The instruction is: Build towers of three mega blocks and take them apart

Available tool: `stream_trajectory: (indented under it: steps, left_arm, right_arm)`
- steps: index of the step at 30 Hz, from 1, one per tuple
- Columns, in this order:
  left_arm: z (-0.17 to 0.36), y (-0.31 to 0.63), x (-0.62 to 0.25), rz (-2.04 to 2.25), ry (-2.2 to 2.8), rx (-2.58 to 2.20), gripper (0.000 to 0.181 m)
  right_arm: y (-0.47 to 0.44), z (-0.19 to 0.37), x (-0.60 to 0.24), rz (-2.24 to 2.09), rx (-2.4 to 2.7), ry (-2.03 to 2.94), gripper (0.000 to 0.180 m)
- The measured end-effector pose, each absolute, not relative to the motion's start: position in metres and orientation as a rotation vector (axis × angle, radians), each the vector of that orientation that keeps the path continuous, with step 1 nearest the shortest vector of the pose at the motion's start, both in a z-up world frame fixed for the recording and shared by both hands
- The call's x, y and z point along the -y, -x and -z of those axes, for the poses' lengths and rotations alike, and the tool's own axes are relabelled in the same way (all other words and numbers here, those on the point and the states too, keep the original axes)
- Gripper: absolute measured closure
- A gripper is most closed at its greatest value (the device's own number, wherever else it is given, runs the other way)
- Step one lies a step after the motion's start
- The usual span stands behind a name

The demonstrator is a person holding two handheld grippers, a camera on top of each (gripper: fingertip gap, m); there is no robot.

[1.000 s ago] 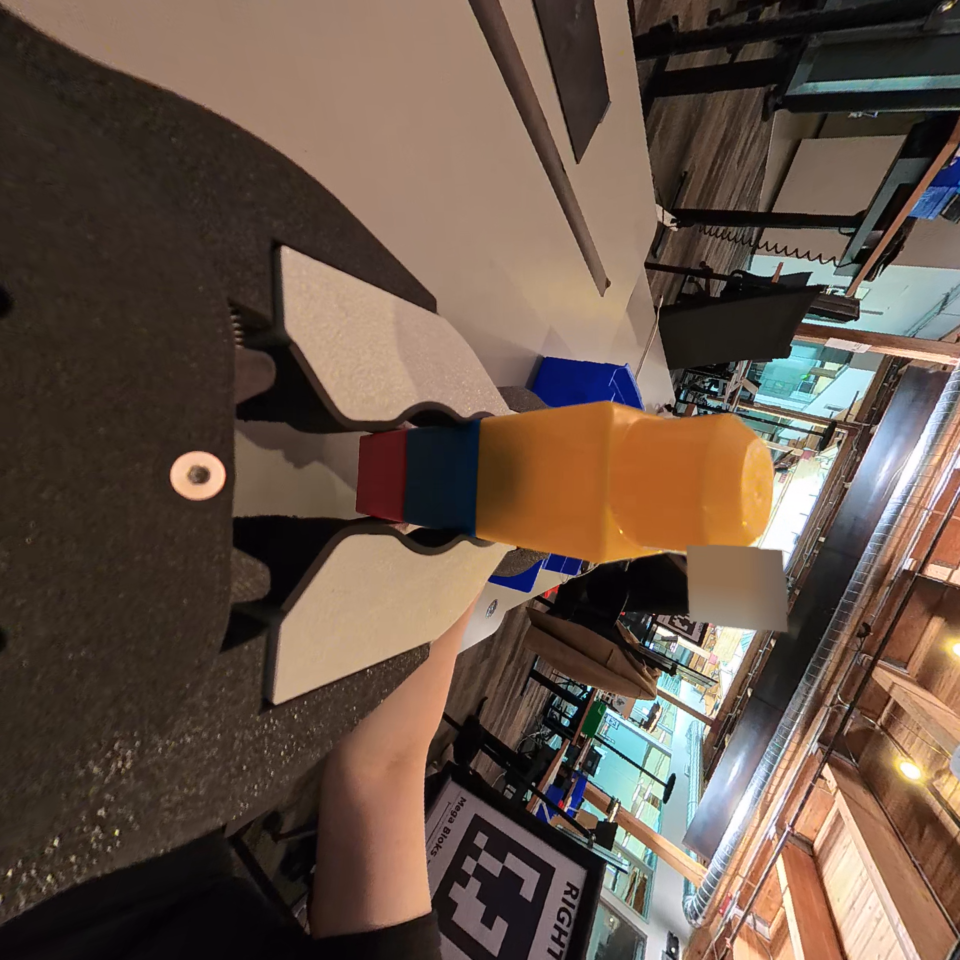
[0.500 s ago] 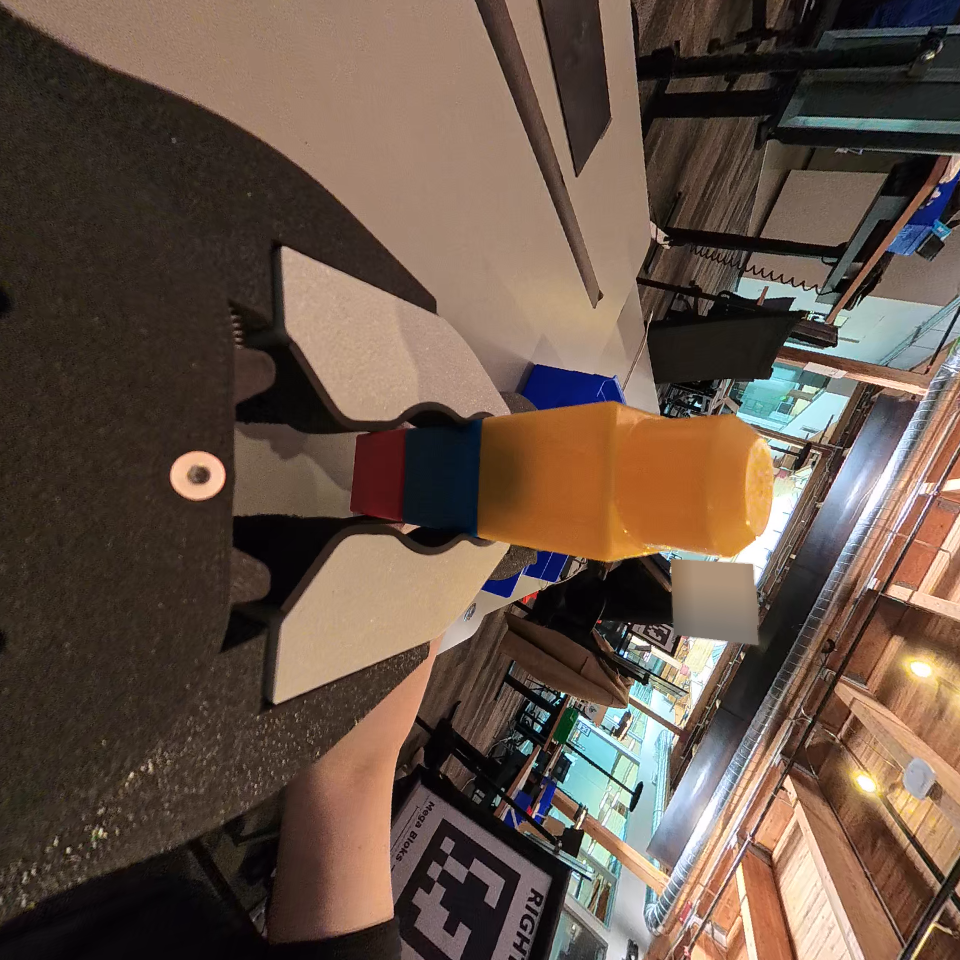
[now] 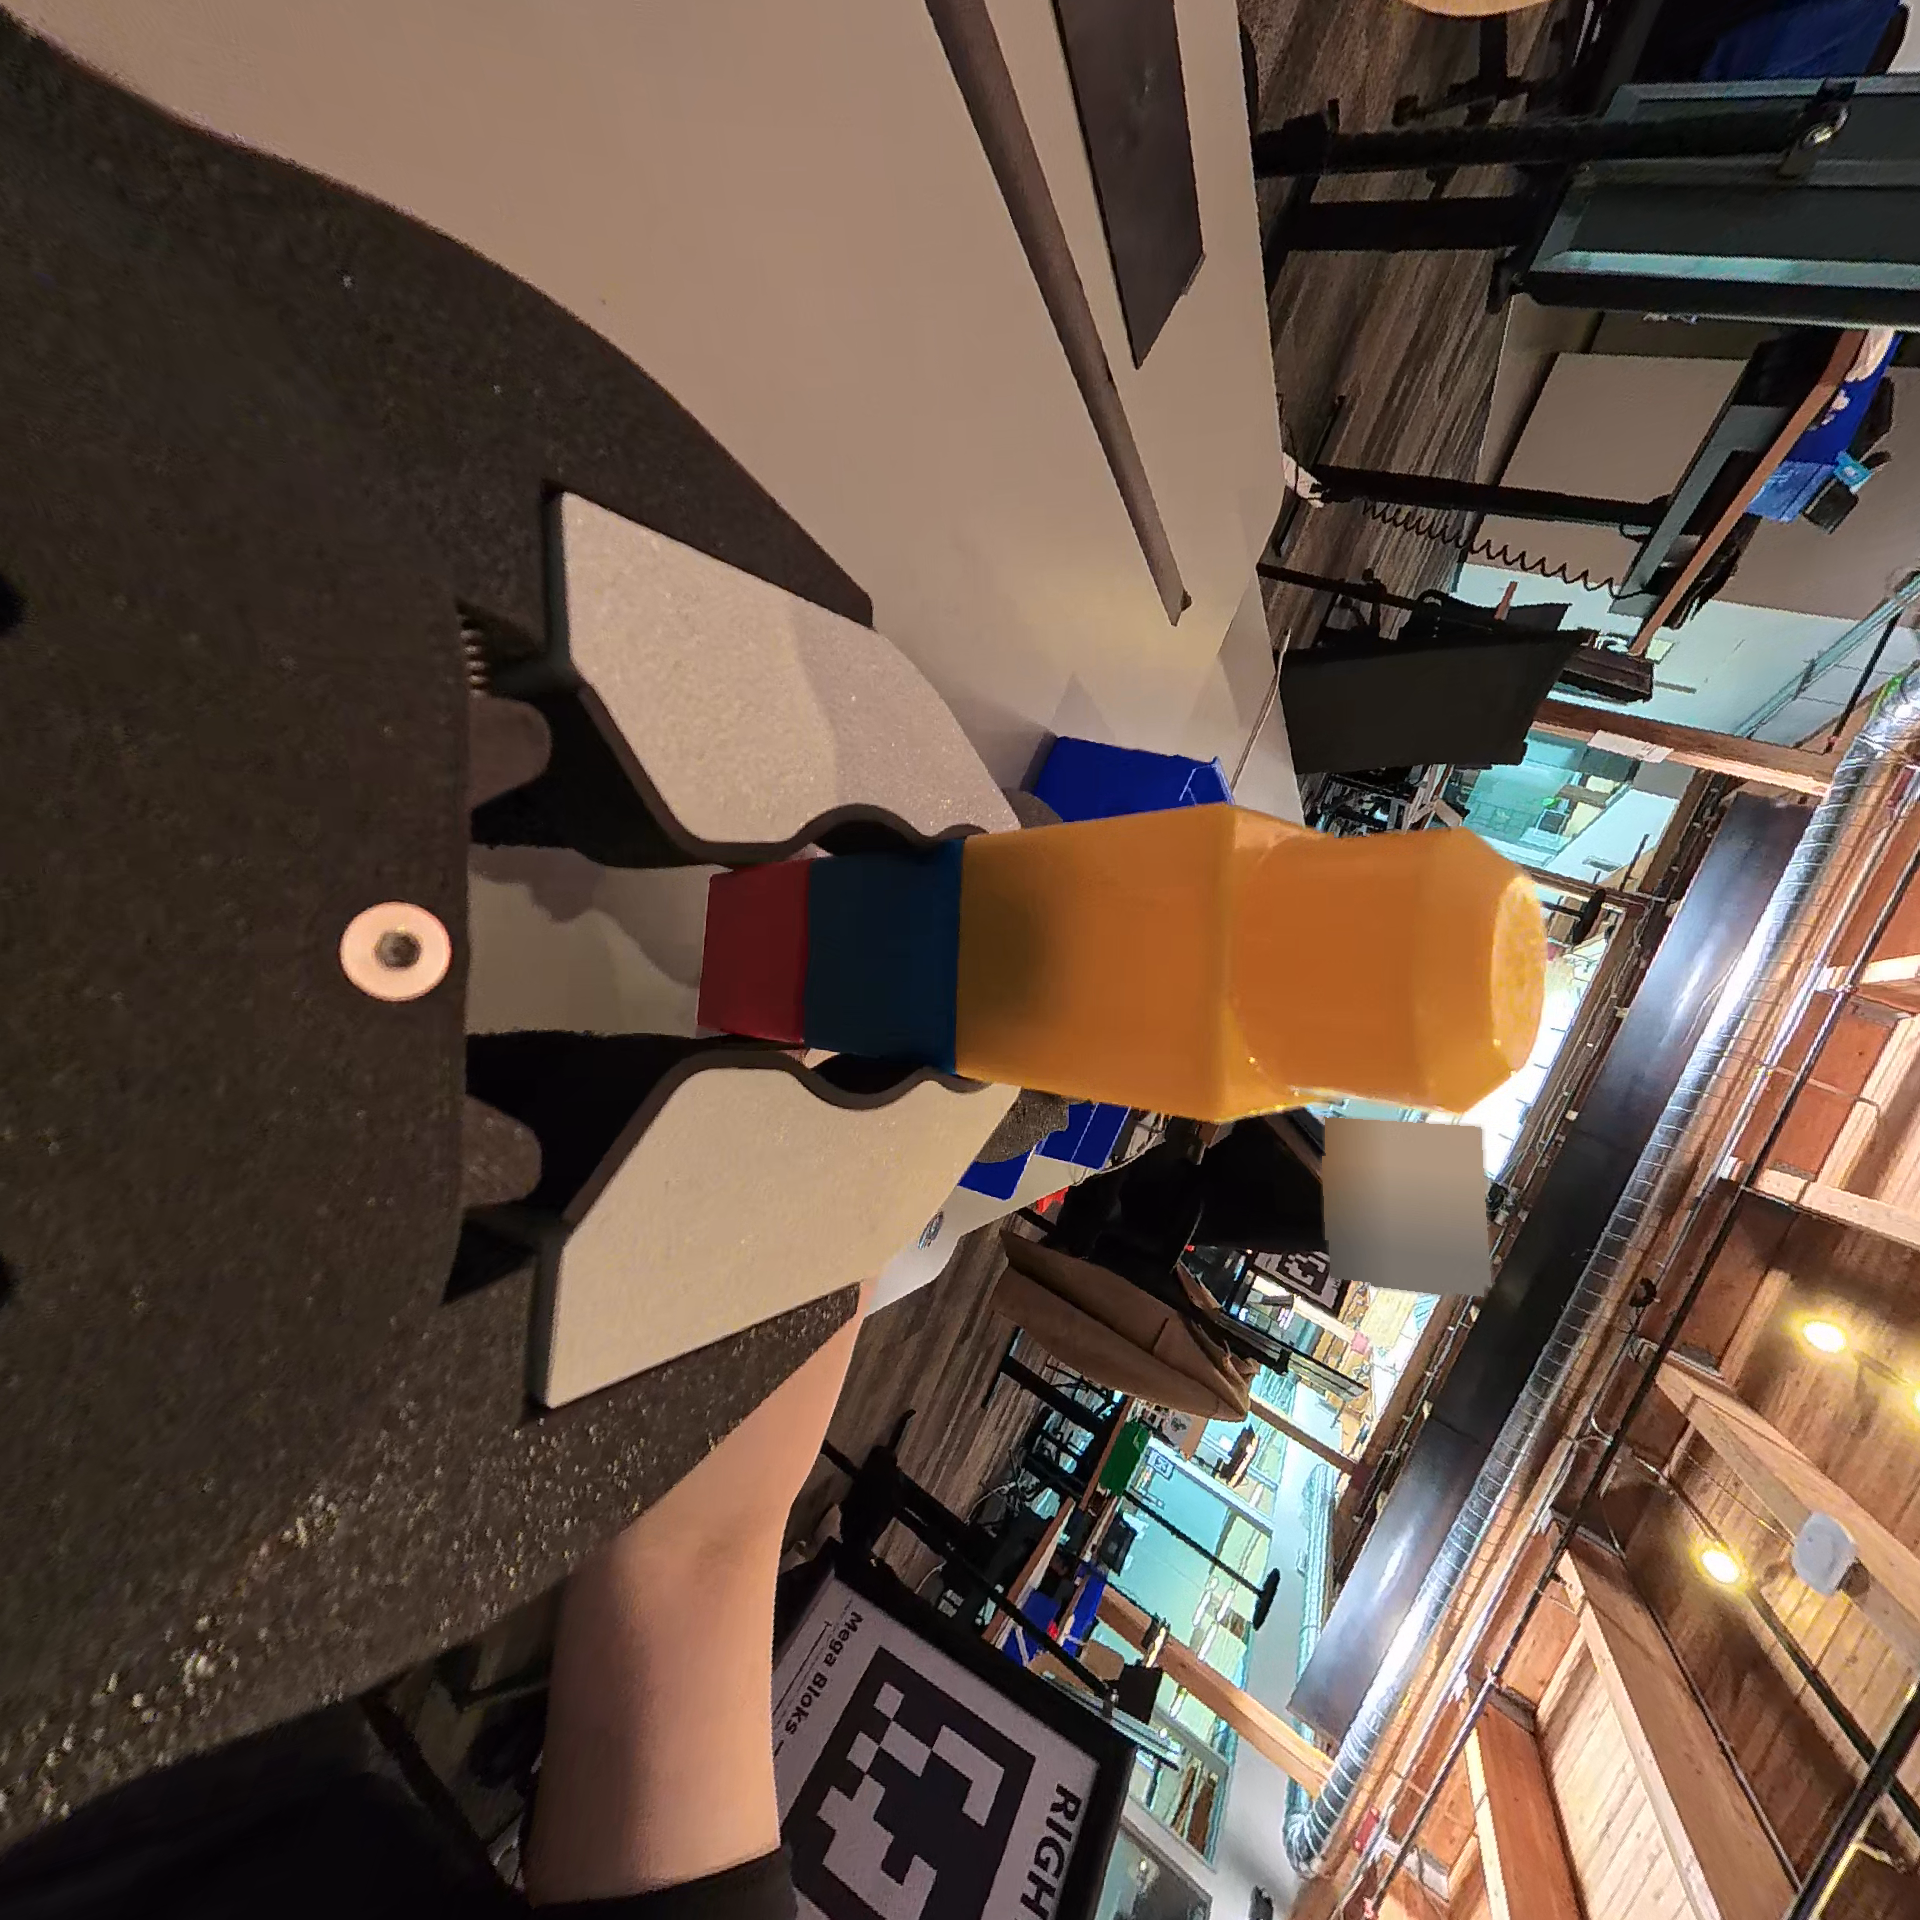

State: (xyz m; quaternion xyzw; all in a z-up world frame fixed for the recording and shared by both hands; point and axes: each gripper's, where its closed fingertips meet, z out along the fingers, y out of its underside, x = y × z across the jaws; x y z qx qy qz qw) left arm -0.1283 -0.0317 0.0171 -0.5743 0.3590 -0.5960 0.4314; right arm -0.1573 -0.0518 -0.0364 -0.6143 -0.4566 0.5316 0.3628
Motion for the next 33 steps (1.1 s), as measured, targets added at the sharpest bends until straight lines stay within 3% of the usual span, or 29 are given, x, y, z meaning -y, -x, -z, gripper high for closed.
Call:
stream_trajectory:
  steps: [4, 6, 9, 16, 20, 26, 33]
  left_arm:
    - [-0.069, 0.177, 0.004, 1.608, 1.262, -0.599, 0.146]
    - [-0.083, 0.209, -0.006, 1.534, 1.243, -0.623, 0.146]
    - [-0.079, 0.234, -0.015, 1.41, 1.277, -0.682, 0.145]
    - [-0.058, 0.224, -0.017, 1.479, 1.338, -0.739, 0.146]
    - [-0.052, 0.21, -0.007, 1.455, 1.369, -0.829, 0.146]
    - [-0.039, 0.197, 0.002, 1.445, 1.427, -0.924, 0.146]
    - [-0.049, 0.192, 0.008, 1.514, 1.418, -0.917, 0.146]
  right_arm:
    - [0.149, 0.075, 0.049, -1.2, 1.289, 1.731, 0.145]
    - [0.152, 0.059, 0.052, -1.366, 1.199, 1.654, 0.145]
    - [0.156, 0.021, 0.059, -1.429, 1.169, 1.489, 0.145]
    - [0.141, 0.032, 0.044, -1.282, 1.133, 1.583, 0.145]
    - [0.11, 0.001, 0.036, -1.114, 1.053, 1.595, 0.144]
    - [-0.001, -0.077, 0.054, -0.498, 0.919, 1.795, 0.144]
    - [-0.213, -0.022, 0.031, -0.12, 0.343, 2.314, 0.144]
